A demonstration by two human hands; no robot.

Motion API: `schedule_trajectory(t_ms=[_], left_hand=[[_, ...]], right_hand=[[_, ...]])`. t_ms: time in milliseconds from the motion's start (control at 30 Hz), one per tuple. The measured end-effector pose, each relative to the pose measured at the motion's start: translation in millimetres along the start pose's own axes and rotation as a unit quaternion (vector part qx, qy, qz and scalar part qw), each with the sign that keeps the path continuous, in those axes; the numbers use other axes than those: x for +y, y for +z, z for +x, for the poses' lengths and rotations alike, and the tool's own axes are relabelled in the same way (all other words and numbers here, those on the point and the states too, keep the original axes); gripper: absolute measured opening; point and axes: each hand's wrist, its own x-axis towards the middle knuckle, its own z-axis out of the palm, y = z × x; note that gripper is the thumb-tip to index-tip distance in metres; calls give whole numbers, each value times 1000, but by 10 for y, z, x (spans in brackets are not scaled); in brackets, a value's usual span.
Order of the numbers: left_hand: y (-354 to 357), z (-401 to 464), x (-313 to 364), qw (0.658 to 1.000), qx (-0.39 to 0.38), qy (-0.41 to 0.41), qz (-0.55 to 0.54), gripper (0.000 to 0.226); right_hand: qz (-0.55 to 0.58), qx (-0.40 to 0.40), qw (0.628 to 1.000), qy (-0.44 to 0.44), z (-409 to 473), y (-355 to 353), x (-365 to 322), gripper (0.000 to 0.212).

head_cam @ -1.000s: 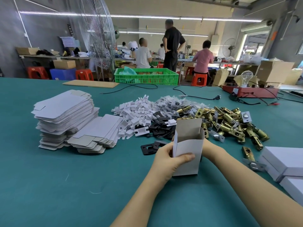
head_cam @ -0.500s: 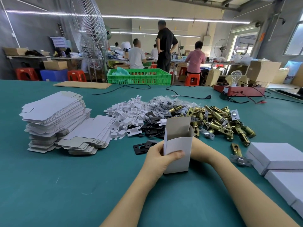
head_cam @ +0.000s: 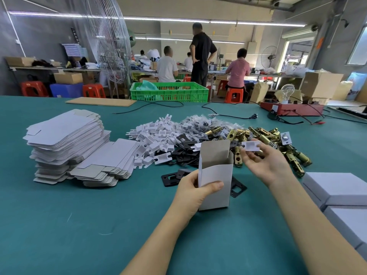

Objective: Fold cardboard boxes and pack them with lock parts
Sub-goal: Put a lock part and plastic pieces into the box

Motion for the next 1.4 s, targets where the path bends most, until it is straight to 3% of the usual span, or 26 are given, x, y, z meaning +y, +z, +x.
schedule_trajectory(t_ms=[67,133,233,367,500,567,700,900,1133,1400], left_hand=[[-2,1,3,1000,-1,-2,0,31],[-5,-2,9,1000,-1,-2,-1,32],[-1,-10,19,1000,-3,1,-5,31],[-1,-9,21,1000,-2,1,-6,28],[-4,-4,15,1000,2,0,-15,28],[-2,-8,24,1000,-2,1,-20,27],[3,-23,35,1000,-7,7,-17,28],[11,-22,31,1000,-3,0,-15,26],[10,-24,43,1000,-12,3,-6,26],[12,-21,27,1000,-12,1,2,27]], right_hand=[[71,-3,996,57,-5,-82,-107,36],[42,12,997,67,-14,-125,-165,46],[-59,42,997,40,-46,-95,-201,41],[-225,19,974,-22,-154,62,-290,11],[-359,-38,924,-126,-430,345,-510,19],[-409,-88,888,-193,-636,499,-594,22],[-579,-237,723,-294,-1040,762,-567,20],[-742,-264,506,-353,-1054,933,-194,10],[-791,-288,429,-329,-934,912,-43,10],[-807,-323,404,-285,-908,890,52,13]])
